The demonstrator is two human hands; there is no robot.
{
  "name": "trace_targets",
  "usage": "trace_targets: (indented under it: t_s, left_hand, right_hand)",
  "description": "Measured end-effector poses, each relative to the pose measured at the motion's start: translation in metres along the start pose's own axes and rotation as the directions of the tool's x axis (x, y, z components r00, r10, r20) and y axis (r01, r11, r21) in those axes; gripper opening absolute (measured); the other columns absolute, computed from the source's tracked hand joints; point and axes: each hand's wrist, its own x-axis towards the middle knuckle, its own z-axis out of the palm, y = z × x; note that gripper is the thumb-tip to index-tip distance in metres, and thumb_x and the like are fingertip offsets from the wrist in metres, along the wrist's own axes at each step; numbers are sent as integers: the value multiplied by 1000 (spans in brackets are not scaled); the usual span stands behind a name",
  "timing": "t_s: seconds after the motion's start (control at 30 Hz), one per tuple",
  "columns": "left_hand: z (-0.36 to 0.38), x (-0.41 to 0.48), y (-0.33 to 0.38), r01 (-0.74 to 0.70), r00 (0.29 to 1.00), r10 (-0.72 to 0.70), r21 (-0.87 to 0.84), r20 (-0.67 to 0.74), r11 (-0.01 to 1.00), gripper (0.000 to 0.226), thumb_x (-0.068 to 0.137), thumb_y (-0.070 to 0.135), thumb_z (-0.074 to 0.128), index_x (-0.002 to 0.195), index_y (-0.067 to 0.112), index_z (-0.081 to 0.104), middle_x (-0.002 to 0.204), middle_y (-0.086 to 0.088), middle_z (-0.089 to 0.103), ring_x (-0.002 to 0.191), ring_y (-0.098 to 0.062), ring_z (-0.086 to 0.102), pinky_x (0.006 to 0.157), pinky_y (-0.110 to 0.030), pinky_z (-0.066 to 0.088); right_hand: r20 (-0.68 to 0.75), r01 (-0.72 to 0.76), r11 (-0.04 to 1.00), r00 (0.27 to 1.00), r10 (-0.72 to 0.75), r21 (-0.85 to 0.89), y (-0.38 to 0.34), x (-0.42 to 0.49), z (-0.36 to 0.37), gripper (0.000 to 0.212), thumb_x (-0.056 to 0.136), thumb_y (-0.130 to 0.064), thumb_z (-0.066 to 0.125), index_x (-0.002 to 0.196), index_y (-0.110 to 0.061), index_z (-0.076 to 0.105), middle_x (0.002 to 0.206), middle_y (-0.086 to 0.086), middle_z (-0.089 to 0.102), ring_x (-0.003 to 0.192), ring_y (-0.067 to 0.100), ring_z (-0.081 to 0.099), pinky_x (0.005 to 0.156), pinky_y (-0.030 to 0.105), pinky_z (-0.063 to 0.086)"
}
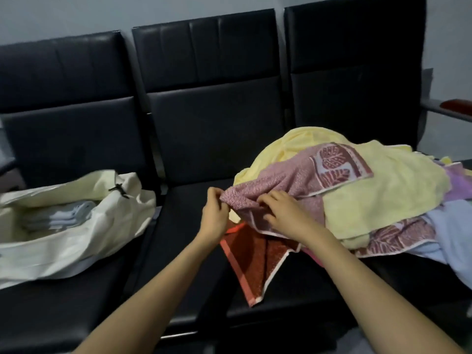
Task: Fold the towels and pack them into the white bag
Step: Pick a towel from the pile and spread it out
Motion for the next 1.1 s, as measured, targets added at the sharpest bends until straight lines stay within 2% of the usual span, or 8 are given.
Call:
trace_targets:
  t_s: [0.2, 0.3, 0.5, 0.63, 0.73, 0.83, 0.93, 1.1]
  left_hand:
    - [-95, -16, -52, 103, 951, -151, -184, -270, 978, 20, 96, 12, 43, 92, 31, 48, 99, -4, 61, 94, -21, 57, 91, -46, 46]
    - [-119, -23, -66, 161, 933, -206, -168, -295, 972, 16, 97, 10, 44, 93, 24, 51, 96, -8, 62, 92, -23, 58, 83, -37, 47]
    - [-116, -21, -94, 314, 947, -292, 205, -131, 927, 11, 93, 19, 55, 91, 11, 63, 93, -20, 64, 95, -35, 59, 83, -39, 49]
    - [-101, -33, -89, 448, 871, -486, 288, 74, 847, 65, 83, 30, 71, 140, 23, 41, 136, -18, 43, 122, -32, 48, 107, -33, 37]
    - [-98, -35, -89, 436, 859, -502, 365, 104, 822, 96, 78, 26, 77, 149, 13, 14, 143, -20, 30, 129, -33, 42, 103, -33, 35]
    - [-100, -32, -93, 437, 851, -510, 368, 128, 821, 74, 77, 20, 78, 130, 5, 29, 123, -13, 53, 114, -27, 55, 85, -30, 42]
    - [-99, -28, -92, 389, 915, -400, 148, 55, 909, 41, 73, 14, 78, 103, 6, 52, 102, -7, 64, 99, -27, 63, 83, -36, 51]
    - [-109, -20, -65, 157, 931, -285, -456, -228, 876, 30, 87, 2, 61, 116, 4, 54, 105, -10, 65, 94, -18, 64, 70, -20, 54]
  right_hand:
    - [82, 8, 990, 997, 4, -143, -40, 12, 41, 57, 92, -18, 53, 145, -20, 33, 138, 8, 37, 128, 27, 36, 103, 38, 36]
    - [139, 22, 993, 990, -5, -118, -54, 13, 55, 59, 92, -21, 55, 145, -18, 31, 141, 10, 34, 131, 28, 34, 105, 39, 37]
    - [135, -63, 998, 989, 65, -14, -65, 20, 67, 65, 92, -19, 58, 147, -23, 25, 143, 9, 28, 132, 29, 35, 96, 40, 46]
    - [69, -186, 980, 979, 190, -66, -66, 30, 67, 71, 92, -15, 59, 149, -22, 17, 151, 13, 13, 133, 32, 32, 95, 40, 45]
    - [91, -237, 952, 962, 258, -192, -59, 37, 63, 56, 92, -13, 54, 144, -19, 33, 150, 14, 20, 133, 33, 29, 99, 41, 40]
    - [129, -246, 947, 953, 276, -205, -51, 40, 59, 40, 94, -12, 44, 134, -14, 48, 140, 14, 40, 125, 33, 39, 96, 41, 41]
    - [167, -210, 977, 965, 202, 36, -49, 43, 48, 19, 95, -18, 47, 107, -9, 58, 109, 13, 61, 95, 28, 56, 77, 36, 44]
    - [212, -173, 850, 974, 75, 498, -56, 40, 16, 18, 94, -22, 57, 81, -10, 58, 80, 3, 62, 76, 16, 59, 68, 30, 44]
